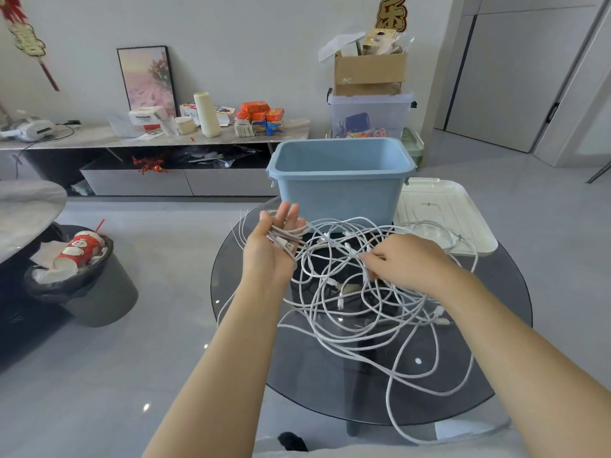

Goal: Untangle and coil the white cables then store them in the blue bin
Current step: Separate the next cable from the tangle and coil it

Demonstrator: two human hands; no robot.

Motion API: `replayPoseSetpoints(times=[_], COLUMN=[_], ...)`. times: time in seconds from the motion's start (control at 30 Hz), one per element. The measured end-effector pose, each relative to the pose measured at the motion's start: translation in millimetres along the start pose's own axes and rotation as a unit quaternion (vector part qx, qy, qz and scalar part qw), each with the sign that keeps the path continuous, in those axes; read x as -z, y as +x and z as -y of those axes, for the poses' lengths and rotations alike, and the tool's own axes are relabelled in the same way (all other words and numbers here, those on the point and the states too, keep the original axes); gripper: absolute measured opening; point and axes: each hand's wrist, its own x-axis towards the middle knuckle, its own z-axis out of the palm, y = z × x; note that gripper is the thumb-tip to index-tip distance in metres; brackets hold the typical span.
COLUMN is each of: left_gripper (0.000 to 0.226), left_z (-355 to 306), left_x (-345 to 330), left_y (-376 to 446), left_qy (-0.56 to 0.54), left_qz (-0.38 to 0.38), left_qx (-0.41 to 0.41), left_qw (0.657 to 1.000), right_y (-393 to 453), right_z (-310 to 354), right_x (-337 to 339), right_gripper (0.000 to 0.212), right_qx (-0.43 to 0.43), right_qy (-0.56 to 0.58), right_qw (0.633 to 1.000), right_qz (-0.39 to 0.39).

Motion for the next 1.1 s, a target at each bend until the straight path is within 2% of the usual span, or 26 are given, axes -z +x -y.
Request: replayPoseSetpoints(times=[0.07,0.17,0.27,0.33,0.37,0.43,0.5,0.53,0.6,0.7,0.8,0.9,1.03,1.1], left_gripper=[0.02,0.018,0.021,0.021,0.018,0.016,0.014,0.015,0.015,0.019,0.025,0.021,0.028,0.032], left_z=[6.1,11.9,16.9,21.9,24.3,29.2,32.6,33.0,32.7,29.7,27.3,25.4,24.6,24.2], left_x=[-1.9,0.3,1.0,-3.1,-5.3,-7.2,-5.9,-4.4,-1.8,-5.5,-10.0,-10.2,-9.8,-8.7], left_y=[0.9,4.5,5.2,0.7,-2.6,-9.4,-12.6,-13.1,-13.3,-18.0,-22.1,-21.8,-19.4,-18.8], left_qy=[0.034,0.088,0.158,0.211,0.263,0.408,0.504,0.52,0.513,0.512,0.43,0.306,0.221,0.215], left_qz=[-0.001,0.005,0.02,0.04,0.052,0.087,0.13,0.149,0.189,0.25,0.296,0.301,0.283,0.271], left_qx=[-0.018,-0.039,-0.059,-0.078,-0.096,-0.13,-0.11,-0.079,-0.003,0.079,0.18,0.257,0.261,0.239], left_qw=[0.999,0.995,0.986,0.974,0.959,0.9,0.847,0.838,0.837,0.818,0.834,0.866,0.896,0.907], right_y=[-2.0,-5.3,-4.5,-3.7,-4.0,-5.0,-6.2,-6.1,-5.2,-1.7,2.3,3.9,7.6,6.5], right_z=[4.1,2.9,0.5,2.1,3.3,5.3,3.5,1.2,-3.8,-6.9,-8.9,-9.1,-1.3,4.9], right_x=[-0.6,2.1,3.4,2.8,2.2,3.1,5.7,5.8,4.5,-1.5,-4.2,-2.7,-10.0,-10.6], right_gripper=[0.041,0.038,0.036,0.033,0.032,0.03,0.03,0.031,0.035,0.042,0.046,0.044,0.032,0.038], right_qx=[0.023,0.042,0.072,0.097,0.113,0.141,0.146,0.142,0.125,0.097,0.037,0.005,0.015,0.001], right_qy=[-0.001,0.007,0.009,0.049,0.079,0.135,0.171,0.184,0.203,0.214,0.274,0.36,0.397,0.495], right_qw=[0.999,0.998,0.997,0.994,0.99,0.981,0.974,0.971,0.964,0.954,0.931,0.912,0.909,0.866], right_qz=[-0.03,-0.044,-0.01,0.023,0.032,0.018,-0.028,-0.059,-0.12,-0.185,-0.238,-0.198,-0.128,-0.067])
